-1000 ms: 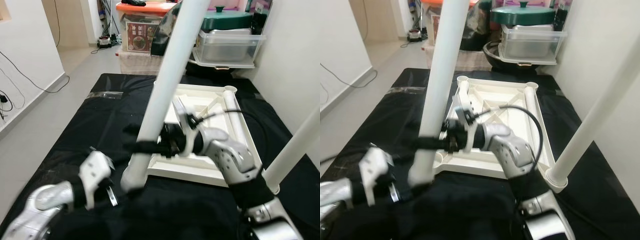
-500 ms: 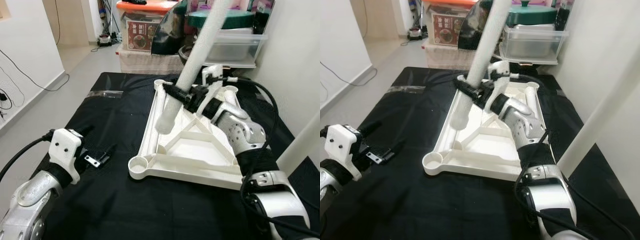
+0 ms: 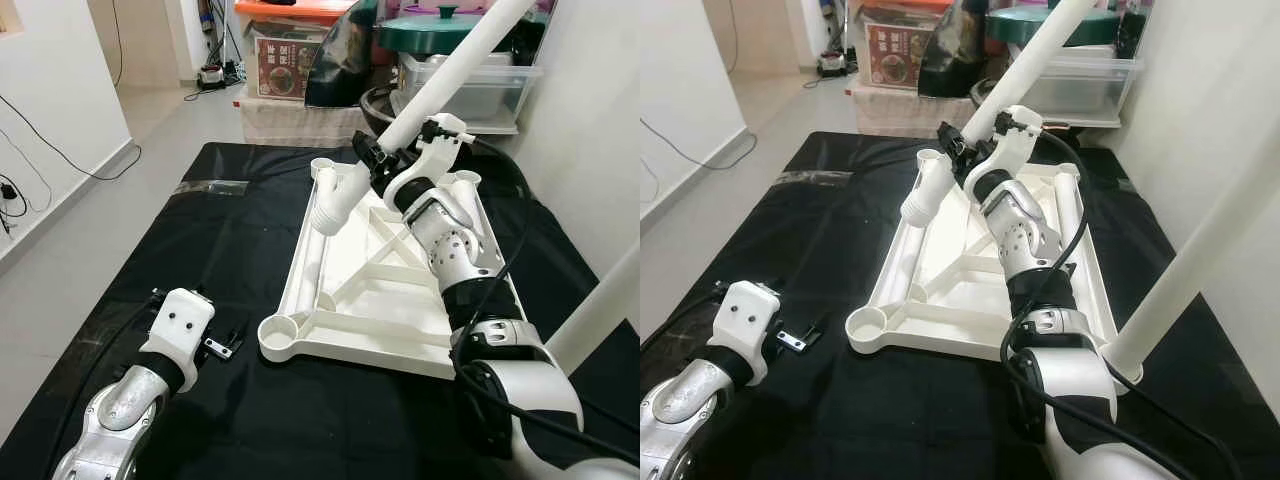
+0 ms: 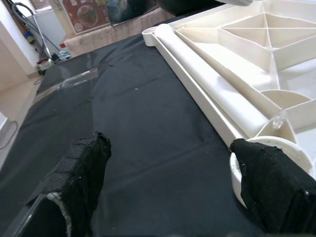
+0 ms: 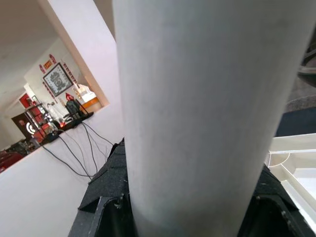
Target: Building children table
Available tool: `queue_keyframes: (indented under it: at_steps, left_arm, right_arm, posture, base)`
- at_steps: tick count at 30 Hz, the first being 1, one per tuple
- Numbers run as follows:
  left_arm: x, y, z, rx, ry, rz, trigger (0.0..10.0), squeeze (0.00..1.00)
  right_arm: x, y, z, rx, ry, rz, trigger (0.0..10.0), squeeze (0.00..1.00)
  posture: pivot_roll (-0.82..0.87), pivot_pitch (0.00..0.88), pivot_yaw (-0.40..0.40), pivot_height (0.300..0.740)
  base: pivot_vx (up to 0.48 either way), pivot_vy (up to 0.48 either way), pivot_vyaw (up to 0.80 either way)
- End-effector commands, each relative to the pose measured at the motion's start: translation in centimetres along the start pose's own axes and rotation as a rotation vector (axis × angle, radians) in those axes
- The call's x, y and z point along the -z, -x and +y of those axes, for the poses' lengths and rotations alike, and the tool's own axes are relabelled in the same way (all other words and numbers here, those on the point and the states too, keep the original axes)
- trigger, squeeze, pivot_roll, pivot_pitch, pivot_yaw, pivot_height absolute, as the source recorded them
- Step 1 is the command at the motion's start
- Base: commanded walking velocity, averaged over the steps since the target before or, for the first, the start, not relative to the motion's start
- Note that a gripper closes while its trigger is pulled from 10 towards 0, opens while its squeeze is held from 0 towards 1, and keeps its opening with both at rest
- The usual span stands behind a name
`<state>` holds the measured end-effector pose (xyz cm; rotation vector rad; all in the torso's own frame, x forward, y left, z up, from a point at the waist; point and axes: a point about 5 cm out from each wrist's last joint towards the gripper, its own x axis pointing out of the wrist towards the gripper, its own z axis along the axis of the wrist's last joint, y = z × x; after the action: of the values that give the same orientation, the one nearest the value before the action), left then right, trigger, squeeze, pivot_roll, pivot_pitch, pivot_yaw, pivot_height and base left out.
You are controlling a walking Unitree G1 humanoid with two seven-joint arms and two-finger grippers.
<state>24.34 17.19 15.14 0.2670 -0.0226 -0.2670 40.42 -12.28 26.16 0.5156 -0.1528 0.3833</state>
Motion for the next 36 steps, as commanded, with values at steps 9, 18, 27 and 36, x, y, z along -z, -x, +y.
queue_keyframes:
  at_steps: [9,18,27,36]
  left_arm:
    - [0.6,-0.6,0.6,-0.076,0.029,0.015,10.0,0.0]
    - [0.8,-0.6,0.7,-0.091,0.053,0.02,10.0,0.0]
    - [1.0,-0.9,0.5,-0.09,0.072,0.025,10.0,0.0]
    - [1.0,-0.9,0.6,-0.09,0.08,0.012,10.0,0.0]
  right_arm:
    - [0.6,0.2,0.8,-0.024,0.008,-0.035,0.0,0.0]
    - [1.1,0.3,1.3,-0.048,0.035,-0.031,0.0,0.0]
    - [1.2,0.4,1.0,-0.002,0.058,-0.031,0.0,0.0]
    - [1.3,0.4,1.5,0.002,0.11,-0.033,0.0,0.0]
  posture:
    - [0.06,0.0,-0.037,0.74]
    - [0.06,0.0,-0.037,0.74]
    - [0.06,0.0,-0.039,0.74]
    - [0.05,0.0,-0.039,0.74]
  base:
    - [0.0,0.0,0.0]
    - [0.0,0.0,0.0]
    - [0.0,0.143,0.0]
    - [0.0,0.373,0.0]
